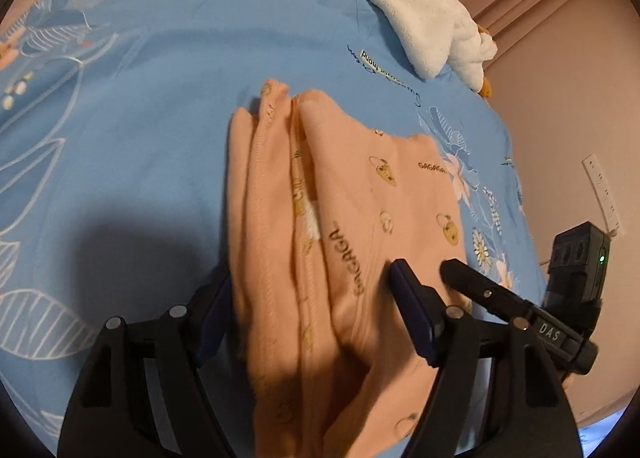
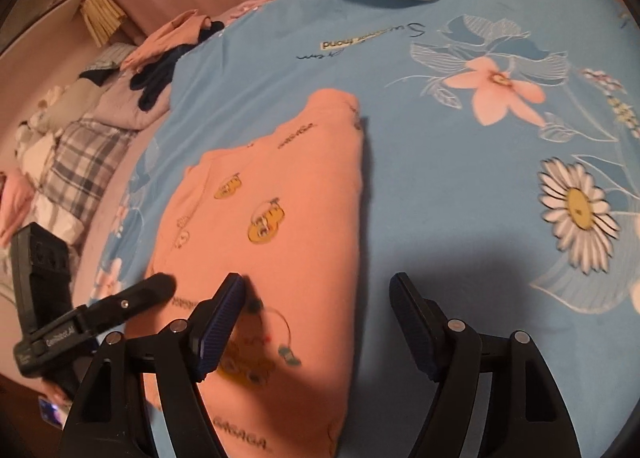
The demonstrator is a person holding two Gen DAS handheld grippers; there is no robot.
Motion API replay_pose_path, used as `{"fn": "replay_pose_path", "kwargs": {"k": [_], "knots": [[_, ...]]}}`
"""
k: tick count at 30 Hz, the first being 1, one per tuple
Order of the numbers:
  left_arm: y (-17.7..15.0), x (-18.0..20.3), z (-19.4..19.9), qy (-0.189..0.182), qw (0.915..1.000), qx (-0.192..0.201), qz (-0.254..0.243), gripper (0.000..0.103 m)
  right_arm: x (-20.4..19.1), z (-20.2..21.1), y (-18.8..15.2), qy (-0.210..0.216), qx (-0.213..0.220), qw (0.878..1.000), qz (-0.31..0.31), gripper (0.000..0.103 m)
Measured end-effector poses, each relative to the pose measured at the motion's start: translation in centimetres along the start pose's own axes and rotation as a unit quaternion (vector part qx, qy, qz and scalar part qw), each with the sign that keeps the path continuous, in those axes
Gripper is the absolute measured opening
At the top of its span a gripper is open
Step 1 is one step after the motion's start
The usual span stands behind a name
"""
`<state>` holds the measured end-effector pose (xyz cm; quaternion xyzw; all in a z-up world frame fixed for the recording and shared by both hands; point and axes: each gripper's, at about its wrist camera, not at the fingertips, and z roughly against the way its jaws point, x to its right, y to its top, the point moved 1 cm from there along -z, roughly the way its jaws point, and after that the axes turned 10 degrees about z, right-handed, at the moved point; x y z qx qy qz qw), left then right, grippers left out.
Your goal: Fold small clothes
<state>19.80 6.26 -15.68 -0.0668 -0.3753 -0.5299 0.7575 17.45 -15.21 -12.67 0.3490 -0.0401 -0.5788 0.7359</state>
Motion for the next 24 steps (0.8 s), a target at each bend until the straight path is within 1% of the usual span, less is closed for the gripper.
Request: {"fn": "replay_pose_path", "kwargs": {"k": [2, 3, 4, 5, 6, 7, 8, 9, 10, 11, 13, 17, 20, 24], "knots": [[0.3, 0.2, -0.5, -0.012, 0.9998, -0.01, 0.009, 0.071, -0.2, -0.4, 0.2, 0.023, 0.0, 1.0, -0.002, 0.075], [0.3, 0.4, -0.6, -0.011, 0.9999, -0.011, 0.006, 0.067, -0.3, -0.8, 0.4, 0.041, -0.001, 0.999, -0.004, 0.074], [0.2, 0.3, -0.4, -0.008, 0.9999, -0.009, 0.004, 0.063, -0.4, -1.1, 0.4, 0.046, -0.003, 0.999, -0.006, 0.068], [0.1, 0.5, -0.6, -0.008, 0.9999, -0.01, 0.004, 0.052, -0.7, -1.5, 0.5, 0.04, -0.004, 0.999, -0.003, 0.064], [0.1, 0.6, -0.7, -0.015, 0.9997, -0.014, 0.01, 0.04, -0.8, -1.6, 0.5, 0.034, -0.005, 0.999, 0.002, 0.054], [0.0, 0.4, -0.6, -0.022, 0.9995, -0.016, 0.017, 0.037, -0.9, -1.5, 0.5, 0.031, -0.005, 0.999, 0.005, 0.043], [-0.1, 0.3, -0.4, -0.025, 0.9991, -0.01, 0.033, 0.034, -1.1, -1.3, 0.6, 0.03, -0.003, 1.0, 0.006, 0.039], [-0.3, 0.4, 0.1, -0.023, 0.9989, -0.002, 0.041, 0.031, -1.2, -0.8, 0.7, 0.031, 0.002, 0.999, 0.008, 0.03], [-0.5, 0.6, 0.6, -0.022, 0.9989, 0.004, 0.04, 0.03, -1.4, -0.3, 0.7, 0.033, 0.007, 0.999, 0.012, 0.025], [-1.0, 1.4, 1.4, -0.022, 0.9991, 0.013, 0.034, 0.029, -1.7, 0.2, 0.9, 0.035, 0.012, 0.999, 0.017, 0.025], [-1.8, 2.4, 2.7, -0.025, 0.9993, 0.018, 0.022, 0.029, -2.5, 1.8, 1.1, 0.035, 0.022, 0.999, 0.029, 0.024], [-3.8, 4.9, 6.0, -0.033, 0.9987, 0.039, -0.007, 0.029, -4.0, 5.4, 0.9, 0.021, 0.043, 0.997, 0.063, 0.024], [-5.7, 6.3, 8.0, -0.043, 0.998, 0.043, -0.013, 0.029, -4.8, 8.8, 0.1, 0.014, 0.057, 0.995, 0.08, 0.024], [-8.6, 7.7, 9.7, -0.048, 0.9973, 0.051, -0.022, 0.029, -4.8, 11.2, -1.5, 0.009, 0.066, 0.993, 0.094, 0.024]]}}
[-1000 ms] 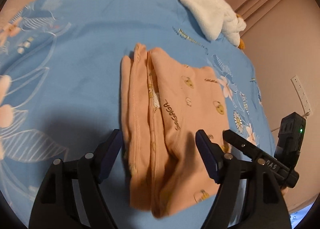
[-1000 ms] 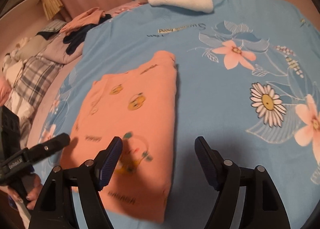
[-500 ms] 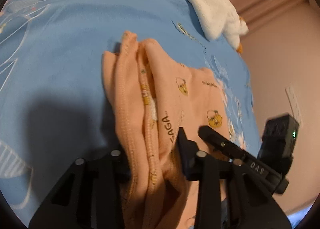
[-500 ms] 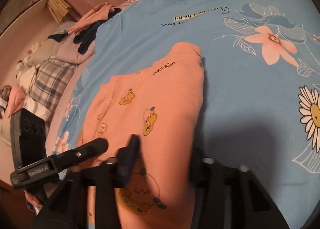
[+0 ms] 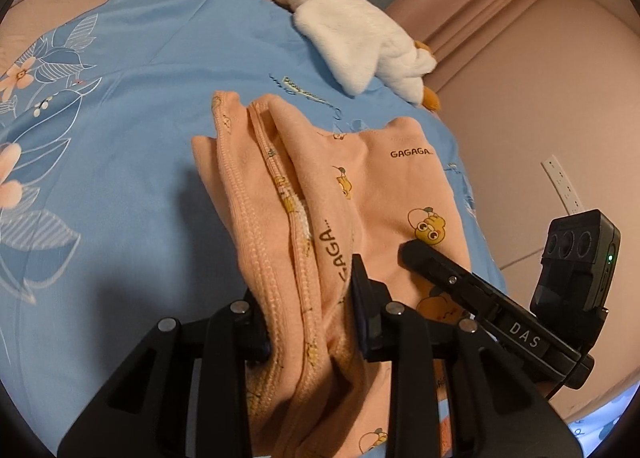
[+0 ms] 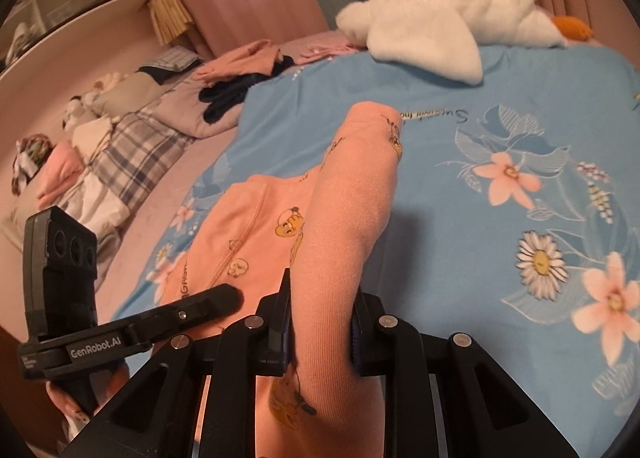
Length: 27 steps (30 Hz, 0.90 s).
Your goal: Fold small clothes
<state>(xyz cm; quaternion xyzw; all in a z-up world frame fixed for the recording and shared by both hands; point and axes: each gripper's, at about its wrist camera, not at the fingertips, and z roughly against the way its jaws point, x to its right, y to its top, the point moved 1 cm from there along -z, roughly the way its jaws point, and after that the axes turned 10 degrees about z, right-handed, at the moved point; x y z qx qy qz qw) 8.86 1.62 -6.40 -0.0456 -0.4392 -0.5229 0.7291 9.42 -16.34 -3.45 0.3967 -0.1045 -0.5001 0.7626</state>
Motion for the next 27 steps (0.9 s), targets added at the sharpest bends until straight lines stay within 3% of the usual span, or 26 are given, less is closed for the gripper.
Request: {"fn": "replay_pose_path", "kwargs": {"k": [11, 16, 19, 22, 24, 25, 27], "knots": [[-6.9, 0.9, -0.3, 0.024, 0.9995, -0.004, -0.019, 0.03, 2.2, 1.4, -5.7, 0.004, -0.023, 0.998, -0.061, 0.024], [-8.3, 0.4, -2.2, 0.051, 0.9981, -0.017, -0.03, 0.033, 2.4, 0.9, -7.0, -0.026, -0.042, 0.997, -0.052, 0.024], [-8.8, -0.6, -3.3, 0.087, 0.9957, -0.023, -0.021, 0.039, 2.7, 0.3, -7.6, -0.052, -0.056, 0.996, -0.052, 0.024], [-8.8, -1.0, -3.2, 0.086, 0.9961, -0.016, -0.013, 0.048, 3.3, 0.4, -8.2, -0.063, -0.06, 0.994, -0.062, 0.03], [-8.6, -0.8, -2.6, 0.091, 0.9958, -0.003, -0.015, 0.067, 3.5, 1.1, -8.4, -0.08, -0.053, 0.993, -0.065, 0.044], [-8.6, -0.6, -2.2, 0.093, 0.9955, 0.005, -0.017, 0.071, 3.6, 1.6, -8.4, -0.087, -0.044, 0.993, -0.066, 0.055], [-8.5, 0.1, -1.1, 0.095, 0.9948, 0.022, -0.028, 0.087, 3.7, 2.9, -8.4, -0.085, -0.021, 0.994, -0.07, 0.065]]}}
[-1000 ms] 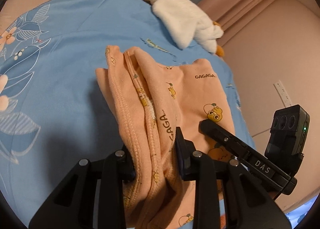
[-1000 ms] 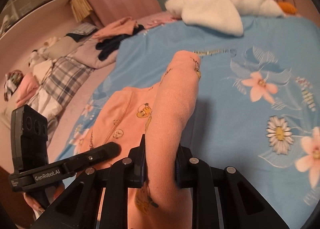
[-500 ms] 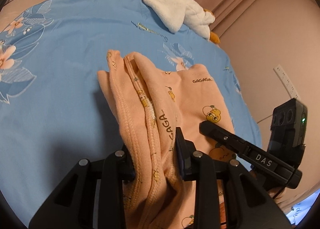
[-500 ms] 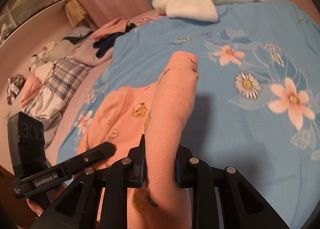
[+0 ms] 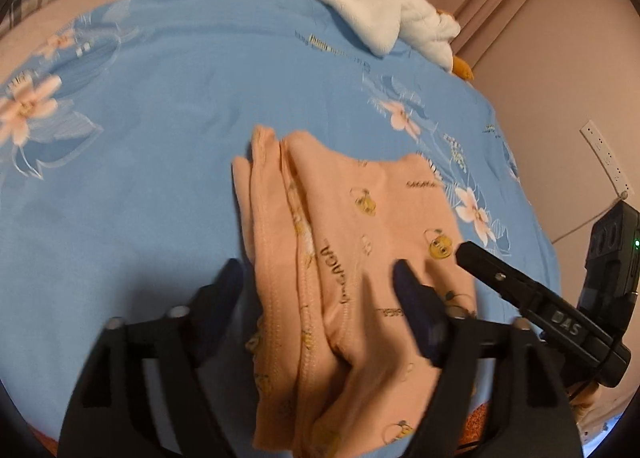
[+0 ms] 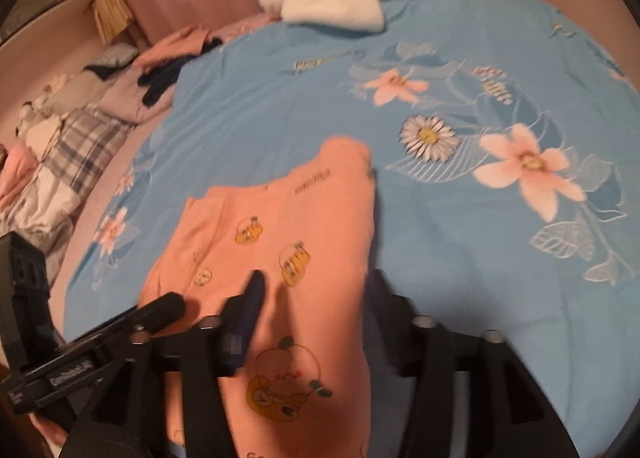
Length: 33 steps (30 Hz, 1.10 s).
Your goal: Fold small clothes
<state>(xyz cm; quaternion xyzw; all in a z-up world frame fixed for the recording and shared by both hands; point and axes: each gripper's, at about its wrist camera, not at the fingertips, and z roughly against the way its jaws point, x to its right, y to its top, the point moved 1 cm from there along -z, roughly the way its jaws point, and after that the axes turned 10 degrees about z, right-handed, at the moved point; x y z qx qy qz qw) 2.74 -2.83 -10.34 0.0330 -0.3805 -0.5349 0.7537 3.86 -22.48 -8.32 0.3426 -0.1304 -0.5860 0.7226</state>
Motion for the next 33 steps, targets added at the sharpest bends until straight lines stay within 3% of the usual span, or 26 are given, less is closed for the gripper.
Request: {"fn": "replay_pose_path", "kwargs": {"k": [3, 7, 10, 15, 22, 33], "knots": [[0.3, 1.0, 1.7, 0.001, 0.9996, 0.026, -0.008, 0.101, 0.1, 1.7, 0.1, 0.002, 0.022, 1.0, -0.002, 0.078], [0.9, 2.4, 4.2, -0.018, 0.9983, 0.052, -0.017, 0.102, -0.5, 3.9, 0.1, -0.015, 0.05, 0.999, 0.011, 0.085], [0.6, 2.9, 5.4, -0.011, 0.9977, 0.062, -0.024, 0.102, -0.9, 5.1, 0.2, 0.004, 0.066, 0.998, 0.011, 0.092], [-0.2, 3.2, 6.1, -0.002, 0.9976, 0.062, -0.031, 0.102, -1.8, 6.1, 0.2, -0.009, 0.084, 0.996, 0.03, 0.094], [-1.5, 3.9, 6.0, 0.031, 0.9932, 0.066, -0.091, 0.102, -2.0, 6.5, 0.1, 0.005, 0.089, 0.996, 0.031, 0.094], [-2.3, 3.6, 6.1, 0.025, 0.994, 0.058, -0.09, 0.102, -2.4, 7.2, -0.3, -0.024, 0.097, 0.994, 0.043, 0.094]]}}
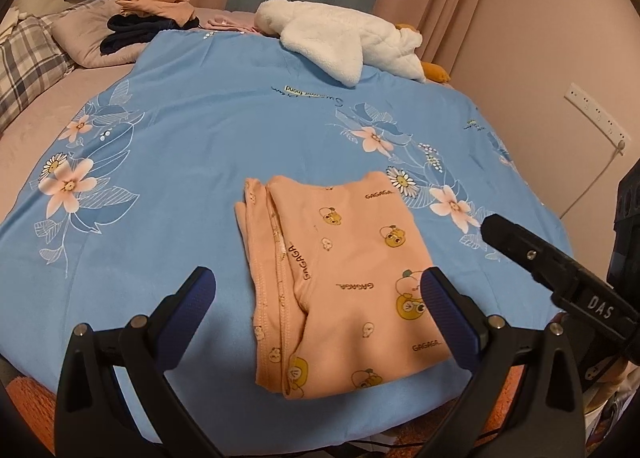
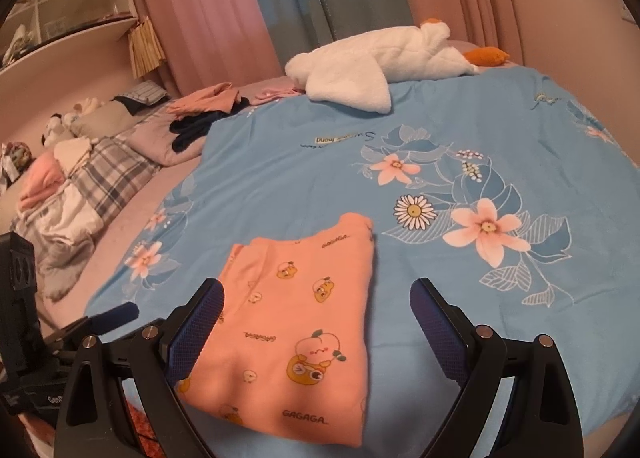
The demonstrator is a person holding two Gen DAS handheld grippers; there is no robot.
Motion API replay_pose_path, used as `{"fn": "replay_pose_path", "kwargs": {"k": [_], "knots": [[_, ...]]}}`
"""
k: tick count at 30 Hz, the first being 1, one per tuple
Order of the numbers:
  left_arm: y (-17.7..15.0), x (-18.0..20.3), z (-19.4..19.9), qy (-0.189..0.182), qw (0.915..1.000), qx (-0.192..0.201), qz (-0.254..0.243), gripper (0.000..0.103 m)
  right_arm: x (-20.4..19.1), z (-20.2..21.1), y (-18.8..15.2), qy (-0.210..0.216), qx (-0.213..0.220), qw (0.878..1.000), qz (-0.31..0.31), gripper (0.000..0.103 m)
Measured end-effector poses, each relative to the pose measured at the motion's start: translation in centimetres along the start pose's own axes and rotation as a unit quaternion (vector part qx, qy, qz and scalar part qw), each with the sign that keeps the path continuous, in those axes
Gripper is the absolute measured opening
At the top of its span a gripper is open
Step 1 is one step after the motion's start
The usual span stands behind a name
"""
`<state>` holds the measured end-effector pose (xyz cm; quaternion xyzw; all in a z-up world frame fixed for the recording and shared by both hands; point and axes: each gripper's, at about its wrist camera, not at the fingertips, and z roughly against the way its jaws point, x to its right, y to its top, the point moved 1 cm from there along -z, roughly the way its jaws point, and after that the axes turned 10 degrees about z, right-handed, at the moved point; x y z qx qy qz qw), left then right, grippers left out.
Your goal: Fold small clothes
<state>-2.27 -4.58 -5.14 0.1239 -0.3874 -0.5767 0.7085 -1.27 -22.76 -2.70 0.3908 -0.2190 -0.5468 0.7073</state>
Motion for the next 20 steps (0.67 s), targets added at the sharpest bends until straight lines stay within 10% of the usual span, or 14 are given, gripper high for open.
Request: {"fn": "replay_pose_path", "kwargs": {"k": [20], "knots": [[-0.3, 1.2, 1.1, -0.002, 0.9999, 0.01, -0.005, 0.102, -0.4, -0.2, -0.1, -0.016, -0.006, 1.0, 0.009, 0.094]]}}
